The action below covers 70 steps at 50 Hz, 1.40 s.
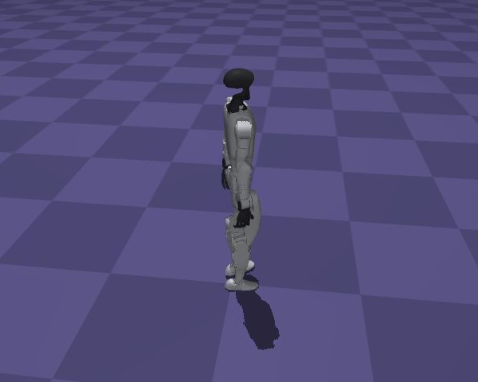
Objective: In place motions
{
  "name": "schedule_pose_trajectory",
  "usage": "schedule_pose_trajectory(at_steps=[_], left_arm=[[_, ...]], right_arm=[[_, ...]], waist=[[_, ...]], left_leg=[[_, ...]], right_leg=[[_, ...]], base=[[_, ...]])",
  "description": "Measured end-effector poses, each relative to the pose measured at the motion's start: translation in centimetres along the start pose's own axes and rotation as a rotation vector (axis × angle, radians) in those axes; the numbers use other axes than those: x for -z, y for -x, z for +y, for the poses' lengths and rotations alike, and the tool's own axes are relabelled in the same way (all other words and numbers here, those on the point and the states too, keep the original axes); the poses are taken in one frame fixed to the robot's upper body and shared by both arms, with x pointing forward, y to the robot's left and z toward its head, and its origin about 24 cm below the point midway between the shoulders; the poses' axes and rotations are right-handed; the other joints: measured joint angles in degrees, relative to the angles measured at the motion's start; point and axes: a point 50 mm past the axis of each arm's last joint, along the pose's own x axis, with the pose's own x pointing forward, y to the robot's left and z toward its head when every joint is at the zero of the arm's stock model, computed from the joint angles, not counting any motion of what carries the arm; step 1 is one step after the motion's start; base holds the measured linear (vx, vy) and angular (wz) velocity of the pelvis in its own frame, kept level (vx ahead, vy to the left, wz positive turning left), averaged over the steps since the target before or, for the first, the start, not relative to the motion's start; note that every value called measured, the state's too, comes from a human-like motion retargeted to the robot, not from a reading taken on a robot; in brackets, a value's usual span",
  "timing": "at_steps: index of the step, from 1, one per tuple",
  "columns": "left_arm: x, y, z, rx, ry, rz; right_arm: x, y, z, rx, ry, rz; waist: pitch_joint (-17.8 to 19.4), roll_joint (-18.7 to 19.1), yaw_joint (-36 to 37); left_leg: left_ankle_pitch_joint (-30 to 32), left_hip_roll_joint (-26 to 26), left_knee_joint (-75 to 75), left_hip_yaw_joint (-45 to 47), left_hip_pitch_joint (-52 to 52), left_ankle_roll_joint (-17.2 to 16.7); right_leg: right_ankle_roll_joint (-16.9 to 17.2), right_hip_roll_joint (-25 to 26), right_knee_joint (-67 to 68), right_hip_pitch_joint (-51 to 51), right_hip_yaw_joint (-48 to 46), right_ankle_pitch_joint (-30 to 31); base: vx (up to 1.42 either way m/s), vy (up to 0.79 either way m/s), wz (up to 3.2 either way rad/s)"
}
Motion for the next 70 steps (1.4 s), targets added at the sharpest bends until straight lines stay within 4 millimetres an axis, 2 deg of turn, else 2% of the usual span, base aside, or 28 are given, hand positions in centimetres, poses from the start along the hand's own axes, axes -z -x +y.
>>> schedule_pose_trajectory(at_steps=[6,10,15,23,29,34,40,44,52,56,58,62,65,70], left_arm=[[-0.1,0.0,0.2,-0.004,0.009,-0.005],[-0.1,0.0,0.2,-0.003,0.001,0.000],[0.3,0.0,0.0,0.004,-0.009,0.015],[1.2,0.0,-0.2,0.012,-0.016,0.045],[1.4,0.0,-0.2,0.016,-0.007,0.051],[0.7,0.1,0.1,0.010,-0.015,0.033],[-1.1,0.1,0.5,-0.002,0.003,-0.035],[-2.3,0.1,0.4,-0.002,0.032,-0.083],[-4.0,0.1,-0.4,0.034,0.040,-0.139],[-4.6,0.1,-0.7,0.033,0.017,-0.161],[-4.4,0.0,-0.7,0.021,0.010,-0.163],[-3.1,0.0,-0.4,-0.006,0.033,-0.129],[-1.4,0.0,0.0,-0.029,0.084,-0.071],[2.5,0.2,0.6,-0.056,0.188,0.063]], right_arm=[[-3.2,0.0,0.2,-0.025,0.034,-0.123],[-4.0,0.0,0.4,-0.043,0.061,-0.146],[-3.1,-0.1,0.5,-0.048,0.091,-0.106],[0.4,0.0,0.3,-0.029,0.097,0.039],[1.8,0.2,0.0,0.001,0.078,0.093],[1.9,0.2,0.0,0.008,0.010,0.079],[1.3,0.1,0.1,0.004,-0.013,0.055],[0.8,0.1,-0.3,0.015,0.030,0.042],[-0.6,0.2,-1.5,0.056,0.090,0.007],[-0.5,0.4,-2.2,0.076,0.073,0.009],[-0.1,0.4,-2.4,0.085,0.065,0.020],[0.1,0.5,-2.8,0.107,0.072,0.037],[-0.3,0.5,-2.8,0.115,0.090,0.028],[-1.3,0.3,-1.9,0.089,0.103,-0.017]], waist=[[0.2,0.2,-0.4],[0.1,0.2,-0.5],[0.0,0.1,-0.2],[-0.2,0.1,0.0],[-0.4,0.6,9.2],[0.3,0.9,10.6],[1.7,0.9,8.2],[3.0,0.1,3.8],[6.0,0.0,7.0],[7.0,0.1,9.2],[7.2,-0.5,10.2],[7.2,-2.1,11.3],[6.7,-3.4,10.3],[4.7,-5.3,8.7]], left_leg=[[0.4,0.3,0.0,0.5,0.2,-0.2],[0.6,0.5,0.1,0.3,0.2,-0.3],[1.0,0.5,0.2,-0.2,0.2,-0.3],[1.5,0.6,0.3,-1.0,0.2,-0.4],[0.0,3.2,0.6,7.7,0.4,-1.9],[0.1,4.3,1.2,8.4,0.1,-2.5],[1.6,5.0,2.0,3.2,-1.1,-2.9],[3.8,3.0,2.4,-4.6,-2.7,-2.7],[7.2,2.2,5.5,-11.8,-8.2,-3.7],[8.9,1.0,8.3,-16.0,-12.2,-3.5],[7.6,1.2,9.5,-13.0,-13.2,-1.2],[0.3,5.3,13.1,5.2,-12.9,4.0],[-4.9,7.5,14.3,19.2,-10.4,5.5],[-11.3,8.1,14.7,36.0,-4.7,6.3]], right_leg=[[-0.4,0.3,0.1,-0.2,0.6,0.3],[-0.7,0.4,0.1,-0.3,0.6,0.3],[-1.0,0.5,0.1,-0.1,0.5,0.3],[-1.5,0.6,0.1,0.2,0.2,0.0],[-1.9,2.9,-0.3,1.1,9.6,-1.2],[-2.1,3.4,-0.1,1.1,11.0,-1.4],[-1.7,2.7,0.3,0.8,6.4,-1.2],[-2.8,1.7,0.1,0.2,-1.7,-0.3],[-3.5,0.5,-0.9,0.4,-8.8,-0.7],[-3.3,-0.6,-1.6,0.4,-13.3,-1.1],[-3.2,-2.0,-1.7,0.4,-16.0,-1.5],[-2.7,-5.1,-1.5,0.3,-21.6,-2.4],[-2.3,-7.2,-1.2,0.6,-25.6,-3.4],[-1.5,-10.1,-0.4,1.5,-31.5,-5.2]], base=[[0.00,0.00,0.00],[0.00,0.00,0.00],[0.00,0.00,0.00],[0.00,0.00,-0.05],[-0.03,-0.01,-1.32],[-0.05,-0.04,-0.21],[-0.06,-0.08,0.78],[-0.07,-0.07,1.65],[-0.16,-0.03,0.87],[-0.17,0.01,1.33],[-0.13,0.02,1.61],[-0.12,0.02,1.67],[-0.04,0.01,1.72],[0.07,0.06,1.46]])
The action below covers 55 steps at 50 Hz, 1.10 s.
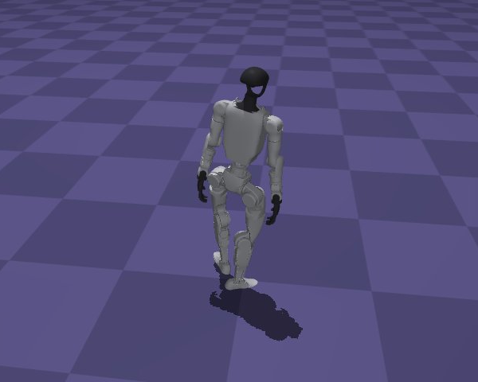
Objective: In place motions
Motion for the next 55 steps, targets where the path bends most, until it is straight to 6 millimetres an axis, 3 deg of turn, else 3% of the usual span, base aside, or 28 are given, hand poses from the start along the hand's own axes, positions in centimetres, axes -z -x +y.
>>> schedule_pose_trajectory(at_steps=[3,5,10,15,23,28,32,34,37,45,47,50,52,55], left_arm=[[1.6,0.1,0.4,-0.012,0.043,0.057],[2.5,0.2,0.5,-0.015,0.054,0.081],[3.5,0.1,-0.2,0.019,0.048,0.091],[2.1,-0.1,-0.9,0.038,0.026,0.023],[-0.4,-0.1,-1.1,0.047,-0.005,-0.053],[-2.4,0.0,-0.9,0.023,-0.029,-0.103],[-4.5,0.1,-1.2,0.026,-0.029,-0.149],[-5.5,0.3,-1.1,0.025,-0.036,-0.168],[-6.8,0.5,-0.7,0.006,-0.044,-0.196],[-8.2,0.8,-0.5,0.003,-0.064,-0.225],[-7.8,0.7,-0.6,0.001,-0.068,-0.210],[-7.0,0.6,-0.9,0.013,-0.108,-0.168],[-6.0,0.4,-1.4,0.020,-0.130,-0.137],[-4.7,0.1,-2.0,0.036,-0.125,-0.116]], right_arm=[[-0.8,-0.1,0.5,-0.025,-0.003,-0.032],[-1.0,-0.1,0.9,-0.039,-0.004,-0.045],[-1.0,-0.1,1.3,-0.061,-0.010,-0.046],[-1.4,-0.1,1.2,-0.075,-0.006,-0.076],[-0.4,-0.1,0.8,-0.044,0.007,-0.046],[0.5,0.0,1.1,-0.038,-0.024,-0.024],[0.4,-0.1,1.1,-0.016,-0.033,-0.028],[0.3,-0.1,1.4,-0.015,-0.025,-0.027],[0.0,-0.1,1.9,-0.025,-0.011,-0.029],[0.2,-0.2,2.4,-0.028,0.062,-0.021],[0.7,-0.1,2.5,-0.031,0.070,-0.002],[1.7,-0.1,2.5,-0.054,0.037,0.038],[2.2,0.0,2.6,-0.076,0.011,0.062],[1.7,0.0,2.1,-0.098,-0.004,0.055]], waist=[[-1.0,0.6,-0.4],[-1.6,2.1,0.1],[-2.7,2.6,2.6],[-2.1,2.4,4.8],[-3.4,2.9,3.9],[-4.3,5.5,2.5],[-3.0,8.8,-0.9],[-2.2,8.4,-3.1],[-1.4,6.7,-5.5],[0.1,1.4,-9.9],[0.0,1.0,-9.5],[-1.2,0.9,-6.3],[-1.2,1.1,-3.8],[-0.4,1.5,-1.7]], left_leg=[[1.5,-0.6,-2.0,0.9,2.1,-0.5],[2.3,-0.9,-5.0,-2.6,2.8,-4.3],[4.4,-4.7,-11.4,-7.0,3.0,-1.3],[4.6,-6.5,-12.9,-10.4,3.7,-0.5],[4.4,-7.8,-13.7,-15.5,3.1,0.9],[4.9,-5.1,-13.7,-18.2,2.5,1.0],[5.7,-1.1,-13.3,-22.6,2.2,1.0],[6.5,-1.4,-13.6,-24.6,2.3,1.0],[7.6,-2.4,-13.8,-26.7,2.0,1.0],[9.3,-7.9,-13.9,-33.7,2.2,1.0],[9.6,-8.9,-14.0,-35.2,2.5,1.0],[9.9,-10.0,-13.7,-36.5,1.8,1.0],[10.0,-10.2,-13.4,-37.3,1.9,1.0],[9.9,-10.2,-13.2,-37.9,2.8,0.9]], right_leg=[[0.7,0.4,0.3,1.3,-3.8,-0.9],[0.9,2.3,0.3,2.3,-5.6,-1.3],[1.6,2.5,0.4,4.1,-7.8,-1.3],[2.2,1.6,1.4,6.1,-10.5,-1.3],[2.6,0.2,4.4,8.2,-14.3,-0.1],[-0.8,-0.4,11.1,7.6,-15.1,5.5],[-7.0,-2.3,23.9,2.6,-7.5,9.1],[-3.6,-1.6,28.0,-2.2,4.0,8.8],[0.8,3.3,27.4,-7.1,19.2,5.6],[3.8,8.8,8.6,-8.3,39.1,-3.1],[1.1,9.4,5.8,-8.3,41.2,-1.9],[2.3,7.0,4.7,-7.1,34.1,-2.8],[3.7,6.5,3.6,-6.0,34.7,-2.3],[3.8,6.1,1.6,-3.8,32.4,-1.6]], base=[[0.12,0.09,1.06],[0.18,0.13,0.61],[0.17,0.15,0.38],[0.14,0.15,0.45],[0.13,0.14,0.57],[0.13,0.12,0.70],[0.07,0.08,1.06],[0.07,-0.01,1.18],[0.03,-0.08,1.05],[0.03,-0.10,1.19],[0.10,-0.03,0.70],[0.11,-0.01,0.52],[0.07,0.00,0.46],[0.00,-0.04,0.26]])
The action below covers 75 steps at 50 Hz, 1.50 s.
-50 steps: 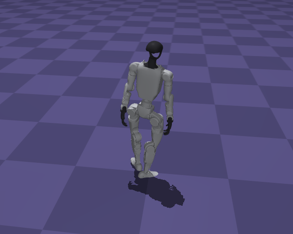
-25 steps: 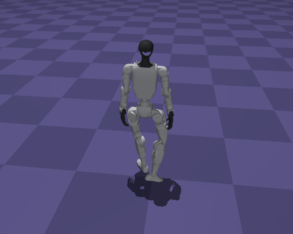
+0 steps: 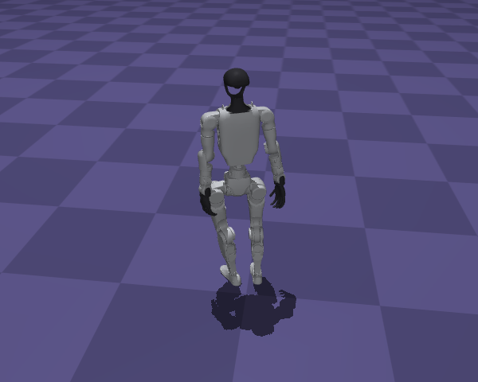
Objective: In place motions
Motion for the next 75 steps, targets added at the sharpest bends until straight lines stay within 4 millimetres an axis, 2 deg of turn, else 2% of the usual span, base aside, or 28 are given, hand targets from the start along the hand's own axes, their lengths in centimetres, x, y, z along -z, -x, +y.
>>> schedule_pose_trajectory(at_steps=[7,12,19,29,35,44,57,63,75], left_arm=[[4.6,0.3,0.3,-0.002,0.011,0.129],[5.6,0.5,0.3,-0.004,0.035,0.172],[4.4,0.3,0.3,-0.001,0.020,0.131],[0.8,0.0,-0.2,0.015,-0.019,0.014],[-0.3,-0.1,-0.4,0.025,-0.043,-0.025],[0.9,0.0,-0.1,0.019,-0.041,0.018],[3.4,0.2,0.3,0.003,-0.027,0.105],[3.1,0.2,0.3,0.003,-0.029,0.096],[2.0,0.0,-0.2,0.028,-0.036,0.050]], right_arm=[[-1.9,0.0,-0.3,0.023,0.008,-0.069],[-3.7,0.0,0.2,-0.024,0.007,-0.139],[-3.5,0.0,0.5,-0.031,0.076,-0.118],[-0.6,-0.1,0.8,-0.025,0.079,-0.002],[0.7,-0.1,0.9,-0.018,0.045,0.048],[0.8,-0.1,0.9,-0.016,0.047,0.054],[-1.1,-0.1,0.7,-0.026,0.069,-0.017],[-1.5,-0.1,0.7,-0.031,0.075,-0.033],[-0.9,-0.1,0.7,-0.012,0.078,-0.007]], waist=[[-2.3,1.3,-1.3],[-1.4,1.1,-0.9],[-2.0,1.5,-1.1],[-2.4,1.7,-1.3],[-2.7,1.8,-2.0],[-3.0,1.8,-2.1],[-2.9,2.2,-2.0],[-2.9,2.4,-1.9],[-3.1,2.6,-1.8]], left_leg=[[0.3,0.0,-0.1,-1.9,0.5,-0.6],[0.5,0.1,0.2,-2.9,1.1,-1.0],[1.0,0.8,0.1,-3.8,1.0,-1.7],[1.5,1.5,0.3,-4.6,0.7,-2.6],[1.7,2.0,0.5,-4.7,0.5,-3.0],[1.8,2.6,0.7,-4.3,0.4,-3.8],[2.4,3.3,0.8,-4.2,0.5,-4.7],[2.8,3.4,0.9,-4.6,0.3,-5.1],[3.3,3.9,1.2,-5.1,-0.1,-5.8]], right_leg=[[-1.2,1.2,-1.3,1.6,-0.4,-0.2],[-1.7,1.3,-1.5,2.8,-1.8,-0.3],[-2.3,1.9,-1.7,3.0,-2.3,-0.3],[-3.1,2.4,-1.6,3.2,-2.9,-0.2],[-3.5,2.8,-1.6,3.1,-2.9,0.1],[-4.1,3.3,-1.5,2.9,-2.3,0.4],[-4.9,3.9,-1.4,2.7,-1.7,1.2],[-5.3,3.9,-1.4,2.8,-1.9,1.4],[-5.9,4.3,-1.3,2.6,-1.7,1.9]], base=[[0.07,-0.04,0.23],[-0.01,-0.06,0.14],[0.00,0.00,0.00],[0.00,0.00,0.00],[0.00,0.00,0.00],[0.00,0.00,0.00],[0.00,0.00,0.00],[0.00,0.00,0.00],[0.00,0.00,0.00]])
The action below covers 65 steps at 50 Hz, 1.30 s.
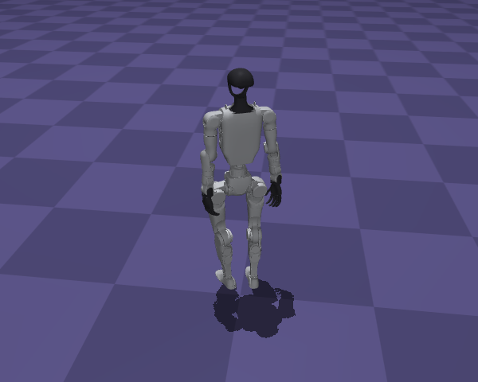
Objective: In place motions
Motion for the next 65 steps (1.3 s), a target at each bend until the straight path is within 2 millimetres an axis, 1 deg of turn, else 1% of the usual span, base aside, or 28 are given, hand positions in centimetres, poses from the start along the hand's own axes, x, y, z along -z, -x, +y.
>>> schedule_pose_trajectory(at_steps=[8,15,20,23,25,27,30,31,32,35,38,41,45,47,49,50,52,55,57,60,62,65], left_arm=[[0.5,0.0,0.2,-0.008,-0.001,0.017],[1.0,0.1,0.6,-0.022,-0.001,0.044],[0.3,0.3,1.5,-0.041,-0.034,0.040],[-0.6,0.3,1.8,-0.055,-0.045,0.014],[-1.1,0.3,1.7,-0.054,-0.043,-0.005],[-1.4,0.3,1.5,-0.051,-0.034,-0.023],[-1.6,0.2,1.2,-0.046,-0.020,-0.046],[-1.5,0.2,1.2,-0.045,-0.018,-0.047],[-1.3,0.2,1.2,-0.045,-0.015,-0.044],[-0.2,0.2,1.2,-0.042,-0.013,-0.005],[0.3,0.2,0.9,-0.030,-0.017,0.033],[-0.5,0.1,0.5,-0.017,-0.034,0.010],[-1.8,0.1,0.4,-0.012,-0.076,-0.044],[-2.3,0.1,0.5,-0.019,-0.074,-0.064],[-2.9,0.2,0.7,-0.023,-0.065,-0.080],[-3.1,0.2,0.8,-0.024,-0.062,-0.083],[-3.1,0.3,1.2,-0.028,-0.061,-0.074],[-2.5,0.4,1.8,-0.046,-0.064,-0.051],[-2.1,0.4,2.1,-0.058,-0.071,-0.038],[-1.5,0.5,2.4,-0.067,-0.079,-0.021],[-1.1,0.5,2.5,-0.068,-0.075,-0.006],[-0.3,0.4,2.4,-0.068,-0.066,0.021]], right_arm=[[0.0,0.0,0.1,-0.012,-0.005,0.001],[-0.2,0.0,0.0,-0.017,0.001,-0.004],[-0.6,0.0,-0.3,-0.014,-0.001,-0.021],[-0.7,0.1,-0.7,-0.005,-0.002,-0.028],[-0.5,0.1,-1.0,0.008,-0.008,-0.025],[-0.2,0.2,-1.2,0.020,-0.019,-0.016],[0.1,0.3,-1.5,0.030,-0.032,-0.006],[0.1,0.3,-1.6,0.032,-0.032,-0.004],[0.1,0.3,-1.7,0.034,-0.032,-0.003],[-0.1,0.3,-1.8,0.037,-0.035,-0.008],[-0.6,0.3,-1.8,0.035,-0.054,-0.040],[-1.5,0.3,-1.7,0.030,-0.078,-0.075],[-2.0,0.2,-1.5,0.022,-0.077,-0.086],[-2.6,0.2,-1.4,0.027,-0.040,-0.100],[-3.6,0.3,-1.5,0.052,-0.005,-0.131],[-4.0,0.3,-1.6,0.067,0.010,-0.149],[-4.6,0.4,-1.6,0.095,0.035,-0.177],[-4.7,0.4,-1.8,0.140,0.065,-0.193],[-4.4,0.4,-2.0,0.166,0.068,-0.189],[-3.9,0.5,-2.4,0.192,0.059,-0.168],[-3.5,0.5,-2.6,0.192,0.043,-0.147],[-2.9,0.4,-2.6,0.173,0.000,-0.113]], waist=[[0.2,0.1,-0.6],[0.8,-0.4,-1.2],[2.5,-2.0,-1.9],[3.4,-2.6,-1.9],[3.7,-2.6,-1.2],[4.2,-2.9,0.7],[5.0,-2.7,3.9],[4.9,-2.4,4.3],[4.7,-2.0,4.3],[3.2,-1.1,0.6],[2.3,0.3,-3.0],[3.2,0.6,-3.9],[4.4,0.0,-1.8],[5.7,-0.6,-0.9],[7.3,-1.2,0.2],[8.0,-1.2,0.7],[8.4,-0.8,0.8],[7.8,-0.5,2.2],[7.4,-0.4,3.7],[7.3,-0.5,6.6],[7.0,-0.1,7.2],[6.4,1.8,3.1]], left_leg=[[-0.2,0.5,0.2,0.6,0.3,-0.5],[-2.6,1.2,3.9,2.2,-0.2,-1.3],[-4.4,1.7,11.9,4.0,-2.4,-2.0],[-3.5,2.5,18.2,3.7,-4.7,-3.1],[-2.1,2.0,21.3,-0.1,-6.5,-3.7],[-0.4,-0.9,21.1,-7.9,-6.5,-4.1],[-0.4,-4.1,17.5,-18.7,-3.9,-6.9],[-0.8,-3.7,15.9,-19.2,-3.0,-7.6],[-1.2,-3.4,14.3,-19.1,-2.2,-7.9],[-2.1,-3.0,9.1,-17.9,-0.6,-5.5],[0.0,-2.2,4.5,-17.9,0.3,-5.4],[1.7,-2.2,1.6,-15.4,1.0,-5.1],[2.1,-2.5,-0.4,-9.7,1.8,-4.6],[1.9,-2.5,-0.5,-5.8,2.0,-4.3],[1.6,-2.3,-1.0,-1.6,2.6,-4.1],[1.5,-1.9,-1.3,0.3,2.8,-4.0],[1.3,-0.8,-1.7,3.6,2.9,-4.0],[0.8,0.6,-2.1,9.5,2.4,-4.2],[0.3,1.4,-2.1,13.4,2.2,-4.3],[-0.4,2.4,-2.3,19.6,2.4,-4.7],[-0.8,3.4,-2.3,22.5,2.4,-5.0],[-0.9,5.1,-2.1,21.9,1.8,-5.2]], right_leg=[[-0.5,0.5,0.2,-0.2,0.9,0.6],[-0.8,0.5,0.3,-0.2,2.4,1.5],[-0.5,-0.8,0.6,0.2,3.9,2.1],[-0.2,-1.4,0.7,0.1,5.4,2.7],[0.1,-1.6,0.8,-0.4,6.8,3.3],[0.3,-1.8,1.0,-0.8,9.0,4.0],[0.5,-1.4,1.1,-1.5,11.6,5.3],[0.7,-1.0,1.2,-1.8,12.3,5.6],[0.9,-0.7,1.1,-2.1,12.8,5.9],[1.7,-0.5,1.0,-2.9,12.0,6.2],[1.9,0.1,1.4,-4.4,12.2,6.3],[2.7,0.0,2.5,-6.3,13.9,6.8],[3.9,-0.1,3.4,-8.9,16.5,8.8],[3.6,0.5,3.6,-9.8,18.3,9.6],[1.9,1.3,4.1,-10.3,19.3,9.2],[0.6,1.4,4.4,-10.4,18.9,8.5],[-2.3,0.4,4.9,-10.4,12.6,6.3],[-5.0,-1.7,5.3,-9.7,-1.4,2.4],[-6.1,-2.9,5.7,-9.0,-9.2,1.2],[-7.6,-4.1,8.4,-8.8,-13.2,0.1],[-8.0,-5.1,10.9,-8.9,-14.9,-0.3],[-9.4,-5.9,13.0,-7.9,-22.5,-0.2]], base=[[0.00,0.00,0.00],[-0.01,-0.03,-0.18],[0.00,-0.01,-0.04],[-0.04,0.02,-0.26],[-0.02,0.08,-0.58],[0.00,0.11,-1.11],[0.01,0.13,-1.38],[0.05,0.15,-1.14],[0.08,0.15,-0.78],[0.07,0.16,-0.11],[-0.02,0.17,-0.11],[-0.07,0.15,-0.70],[-0.05,0.16,-1.23],[-0.12,0.14,-1.66],[-0.21,0.09,-1.83],[-0.22,0.10,-1.71],[-0.19,0.11,-1.61],[-0.10,0.08,-1.82],[-0.07,0.04,-1.76],[-0.10,0.01,-1.87],[-0.10,-0.02,-1.40],[-0.08,-0.05,-0.11]])
